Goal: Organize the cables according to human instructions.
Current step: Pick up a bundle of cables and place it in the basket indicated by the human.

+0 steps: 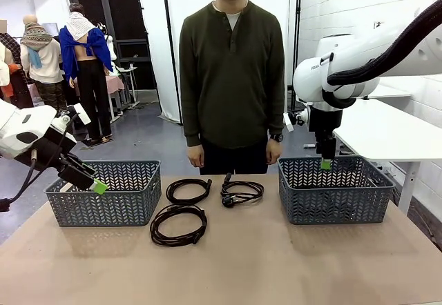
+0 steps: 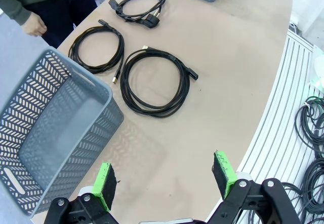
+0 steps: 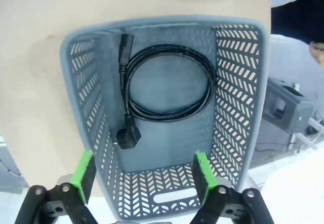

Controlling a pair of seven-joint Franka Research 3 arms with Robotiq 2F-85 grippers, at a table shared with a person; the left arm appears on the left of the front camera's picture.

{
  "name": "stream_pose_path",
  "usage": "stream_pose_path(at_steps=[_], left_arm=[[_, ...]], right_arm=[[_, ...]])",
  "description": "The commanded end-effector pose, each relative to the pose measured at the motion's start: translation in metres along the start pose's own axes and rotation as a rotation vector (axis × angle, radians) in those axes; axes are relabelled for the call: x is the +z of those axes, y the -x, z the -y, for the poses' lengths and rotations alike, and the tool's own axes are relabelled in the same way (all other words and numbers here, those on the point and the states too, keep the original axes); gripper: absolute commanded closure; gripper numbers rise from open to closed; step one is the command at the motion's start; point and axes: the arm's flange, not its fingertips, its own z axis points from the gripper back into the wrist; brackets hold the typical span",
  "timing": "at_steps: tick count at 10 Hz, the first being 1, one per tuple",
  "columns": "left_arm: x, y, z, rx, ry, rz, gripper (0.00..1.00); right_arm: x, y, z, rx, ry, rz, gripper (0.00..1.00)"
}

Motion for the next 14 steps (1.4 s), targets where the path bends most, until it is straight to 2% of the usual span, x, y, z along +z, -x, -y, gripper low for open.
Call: stream_pose_path(at_steps=[1,3,4,9,11,14], left_arm=[[-0.001,0.001,-0.003,-0.003,0.011,0.006,0.0],[-0.001,0.001,-0.003,-0.003,0.011,0.006,0.0],[-0.001,0.001,-0.003,-0.003,0.011,0.006,0.0],[-0.001,0.001,-0.003,-0.003,0.011,0.006,0.0],[-0.001,0.001,-0.003,-0.003,0.011,0.006,0.0],[-0.001,0.001,-0.003,-0.003,0.011,0.006,0.0]], right_arm=[[0.003,-0.001,0.004,-0.014,-0.028,0.014,0.0],[0.006,-0.007,0.003,-0.057,-0.018,-0.005,0.0],[0.0,0.0,-0.001,-0.001,-0.012,-0.003,0.0],[0.002,-0.002,-0.001,-0.012,-0.011,-0.003,0.0],[0.017,-0.016,-0.023,-0.127,-0.04,0.026,0.0],[0.036,-0.034,-0.059,-0.23,-0.059,0.089,0.0]])
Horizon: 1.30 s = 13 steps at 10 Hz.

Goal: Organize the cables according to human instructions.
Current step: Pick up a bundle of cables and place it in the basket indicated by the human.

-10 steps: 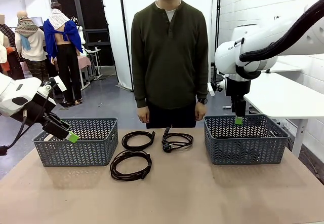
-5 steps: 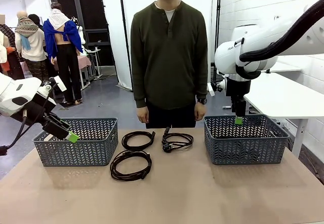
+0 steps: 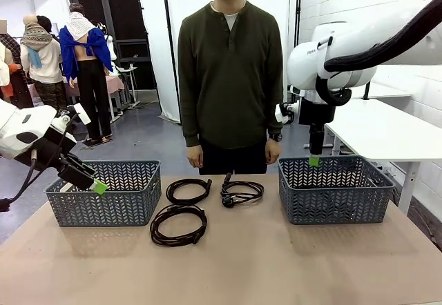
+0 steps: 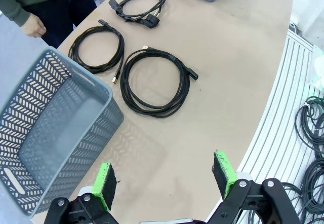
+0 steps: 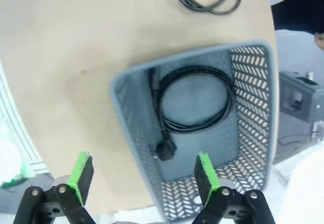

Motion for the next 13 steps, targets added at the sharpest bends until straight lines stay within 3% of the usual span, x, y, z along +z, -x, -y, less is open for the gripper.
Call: stream_pose_path(at_steps=[1,4,7,11,13], left_arm=[[-0.001,0.001,-0.002,-0.003,0.011,0.006,0.0],[-0.001,0.001,-0.002,-0.003,0.011,0.006,0.0],[-0.001,0.001,-0.002,-0.003,0.011,0.006,0.0],[-0.001,0.001,-0.002,-0.003,0.011,0.006,0.0],[-0.001,0.001,-0.002,-0.003,0.011,0.006,0.0]], right_arm=[[0.002,-0.002,-0.034,-0.079,0.001,0.059,0.0],[0.007,-0.011,-0.087,-0.116,0.08,0.182,0.0],[-0.002,-0.017,-0.13,-0.115,0.13,0.237,0.0],[-0.018,-0.025,-0.157,-0.086,0.111,0.259,0.0],[-0.014,-0.027,-0.152,-0.069,0.121,0.217,0.0]])
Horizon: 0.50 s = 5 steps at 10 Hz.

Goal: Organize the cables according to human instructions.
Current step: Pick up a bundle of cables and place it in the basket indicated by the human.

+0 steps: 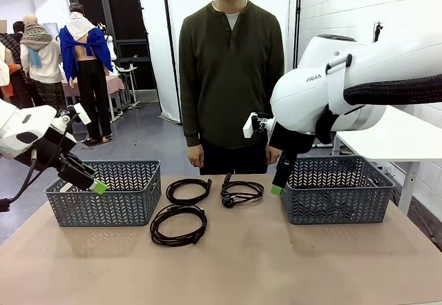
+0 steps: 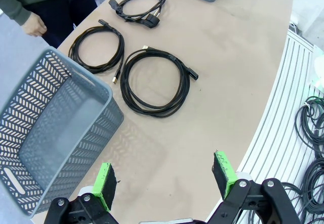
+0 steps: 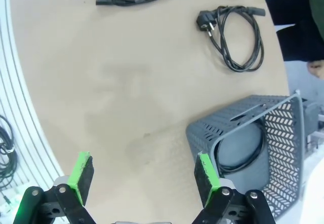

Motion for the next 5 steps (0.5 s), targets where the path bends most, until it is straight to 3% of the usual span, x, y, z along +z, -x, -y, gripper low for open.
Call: stream_pose_path(at_steps=[1,5], left_arm=[[-0.0008,0.0011,-0.0026,-0.003,0.011,0.007,0.0],[-0.0008,0.0011,-0.0026,-0.003,0.011,0.007,0.0]], right_arm=[[0.0018,0.0026,0.0043,-0.011,0.007,0.0,0.0],[0.0018,0.0026,0.0043,-0.011,0.007,0.0,0.0]])
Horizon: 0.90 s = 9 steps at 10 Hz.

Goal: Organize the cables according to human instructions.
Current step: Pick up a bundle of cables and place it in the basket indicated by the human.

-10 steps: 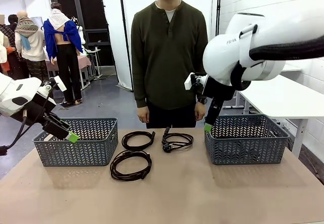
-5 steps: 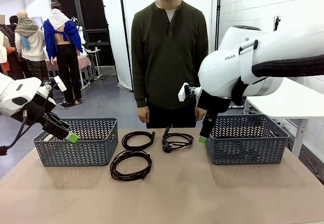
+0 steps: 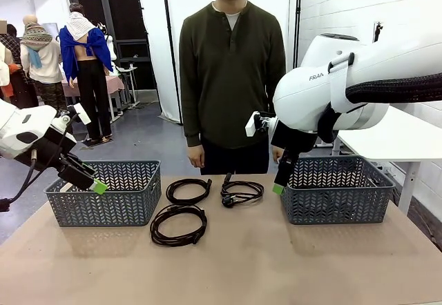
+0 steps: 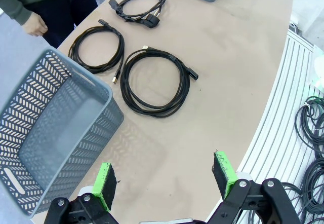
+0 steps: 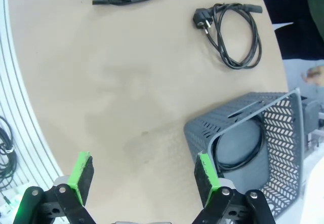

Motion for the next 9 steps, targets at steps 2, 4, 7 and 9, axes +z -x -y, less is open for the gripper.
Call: stream_pose_path(at_steps=[2,4,7,9], left_arm=[[-0.0008,0.0011,-0.0026,-0.003,0.011,0.007,0.0],[-0.0008,0.0011,-0.0026,-0.003,0.011,0.007,0.0],[-0.0008,0.0011,-0.0026,-0.003,0.011,0.007,0.0],[-0.0008,0.0011,-0.0026,-0.003,0.011,0.007,0.0]], right_arm=[[0.0004,-0.0011,-0.0003,0.0,0.005,-0.003,0.0],[0.0004,-0.0011,-0.0003,0.0,0.005,-0.003,0.0],[0.0004,-0.0011,-0.0003,0.0,0.005,-0.003,0.0],[0.0004,-0.0011,-0.0003,0.0,0.005,-0.003,0.0]])
